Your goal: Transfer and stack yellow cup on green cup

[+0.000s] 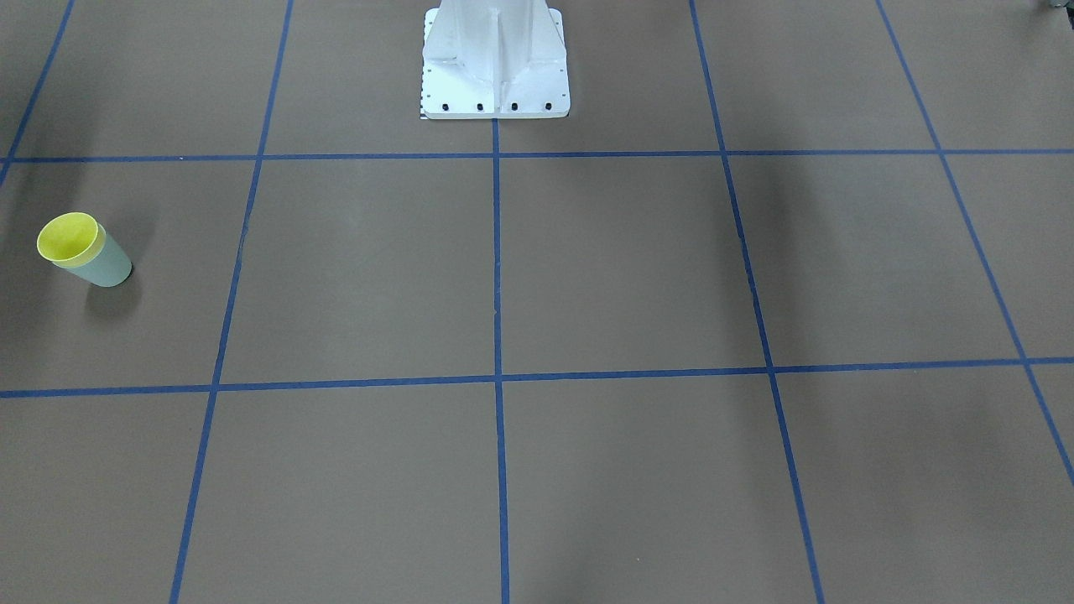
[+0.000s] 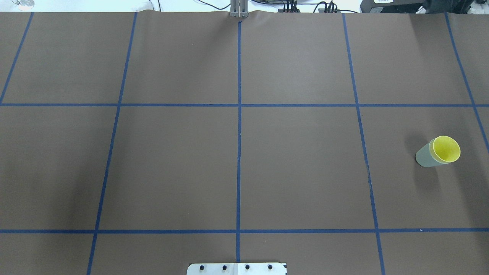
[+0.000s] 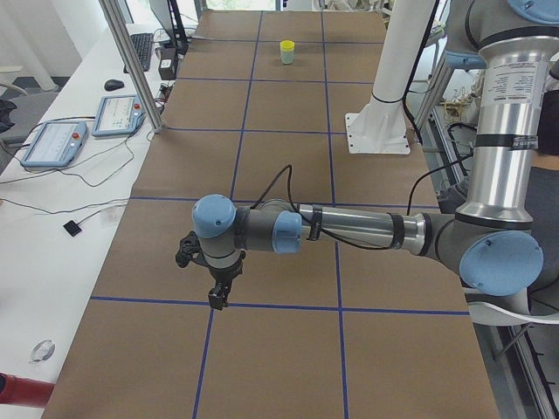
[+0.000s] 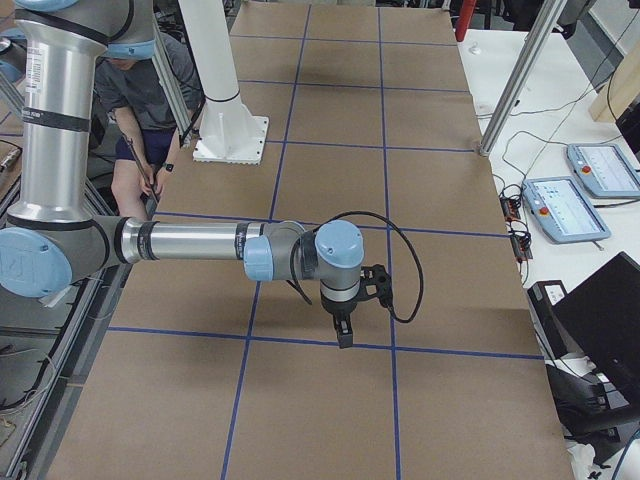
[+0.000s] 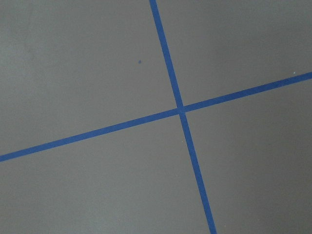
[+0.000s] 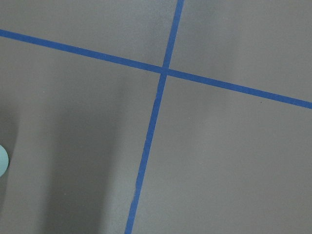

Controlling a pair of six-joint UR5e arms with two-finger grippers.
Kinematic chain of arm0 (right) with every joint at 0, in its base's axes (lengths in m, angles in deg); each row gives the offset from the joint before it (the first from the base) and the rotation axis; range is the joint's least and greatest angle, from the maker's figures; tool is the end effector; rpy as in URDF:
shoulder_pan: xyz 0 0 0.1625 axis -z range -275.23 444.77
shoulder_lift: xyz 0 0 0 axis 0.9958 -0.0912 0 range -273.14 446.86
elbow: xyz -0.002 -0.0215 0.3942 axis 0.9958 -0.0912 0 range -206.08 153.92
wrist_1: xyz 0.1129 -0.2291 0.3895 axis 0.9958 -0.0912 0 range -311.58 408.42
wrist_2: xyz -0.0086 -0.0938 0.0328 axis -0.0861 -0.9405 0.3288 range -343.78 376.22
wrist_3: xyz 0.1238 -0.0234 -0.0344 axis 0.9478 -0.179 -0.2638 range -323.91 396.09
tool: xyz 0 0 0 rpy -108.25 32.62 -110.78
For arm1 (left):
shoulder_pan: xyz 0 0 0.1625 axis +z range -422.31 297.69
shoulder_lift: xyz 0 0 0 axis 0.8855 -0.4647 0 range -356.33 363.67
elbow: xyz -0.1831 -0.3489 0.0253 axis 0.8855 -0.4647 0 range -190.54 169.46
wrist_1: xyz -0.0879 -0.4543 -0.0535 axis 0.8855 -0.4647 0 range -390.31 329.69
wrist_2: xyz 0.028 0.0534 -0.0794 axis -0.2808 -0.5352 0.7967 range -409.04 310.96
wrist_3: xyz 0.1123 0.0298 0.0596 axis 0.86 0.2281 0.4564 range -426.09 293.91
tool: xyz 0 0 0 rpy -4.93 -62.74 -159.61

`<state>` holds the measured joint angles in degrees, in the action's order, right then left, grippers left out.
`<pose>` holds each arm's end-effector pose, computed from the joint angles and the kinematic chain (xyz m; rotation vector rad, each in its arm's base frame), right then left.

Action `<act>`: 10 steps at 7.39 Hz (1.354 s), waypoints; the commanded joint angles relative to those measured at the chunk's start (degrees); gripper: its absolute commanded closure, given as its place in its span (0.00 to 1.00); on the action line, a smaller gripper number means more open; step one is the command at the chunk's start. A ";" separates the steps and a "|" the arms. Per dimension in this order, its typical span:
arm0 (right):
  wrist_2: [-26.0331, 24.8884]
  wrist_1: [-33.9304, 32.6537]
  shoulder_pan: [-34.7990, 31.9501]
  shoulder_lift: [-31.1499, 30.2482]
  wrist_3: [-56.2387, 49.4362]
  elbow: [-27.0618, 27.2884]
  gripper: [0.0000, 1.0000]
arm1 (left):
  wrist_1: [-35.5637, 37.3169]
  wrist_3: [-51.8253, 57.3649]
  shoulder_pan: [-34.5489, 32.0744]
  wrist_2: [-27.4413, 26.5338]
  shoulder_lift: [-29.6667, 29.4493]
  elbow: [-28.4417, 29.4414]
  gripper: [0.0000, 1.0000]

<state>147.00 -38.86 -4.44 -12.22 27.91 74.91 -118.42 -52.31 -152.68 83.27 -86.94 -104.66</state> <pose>0.0411 -0.4918 0.6280 0.1234 -0.7058 -0.1786 -0.0489 -0.5531 0.6122 0.1380 0.7286 0.2416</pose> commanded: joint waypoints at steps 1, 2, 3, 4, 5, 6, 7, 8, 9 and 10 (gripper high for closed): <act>0.09 0.09 0.00 -0.50 0.00 0.08 0.01 | -0.13 -0.51 -0.24 -0.12 3.59 -2.65 0.00; 0.09 0.00 0.00 -0.50 0.00 -0.01 0.01 | -0.21 -0.34 -0.24 -0.64 3.60 -2.65 0.00; 0.00 0.00 0.00 -0.50 0.00 -0.18 0.01 | -0.30 -0.34 -0.07 -0.65 4.20 -2.48 0.00; 0.00 0.09 0.00 -0.59 0.00 -0.53 0.01 | -0.22 -0.16 -0.07 -0.65 4.38 -2.22 0.00; 0.00 0.00 0.00 -0.67 0.18 -0.53 0.01 | -0.30 -0.16 0.02 -0.65 5.34 -2.74 0.00; -0.09 0.00 0.00 -0.68 0.44 -0.71 0.01 | -0.30 -0.16 0.02 -0.65 5.53 -2.83 0.00; -0.09 0.00 0.00 -0.76 0.53 -0.71 0.01 | -0.22 -0.16 0.02 -0.65 5.44 -2.83 0.00; -0.09 0.00 0.00 -0.76 0.44 -0.71 0.01 | -0.22 -0.16 0.02 -0.73 5.53 -2.83 0.00; 0.00 0.00 0.00 -0.76 0.44 -0.71 0.00 | -0.22 -0.16 -0.07 -0.73 5.79 -2.83 0.00; 0.00 0.00 0.00 -0.76 0.44 -0.97 0.01 | -0.22 -0.16 -0.07 -0.73 5.79 -2.83 0.00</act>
<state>146.97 -38.86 -4.44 -12.98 28.36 74.14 -118.64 -52.47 -152.71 82.55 -81.26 -107.48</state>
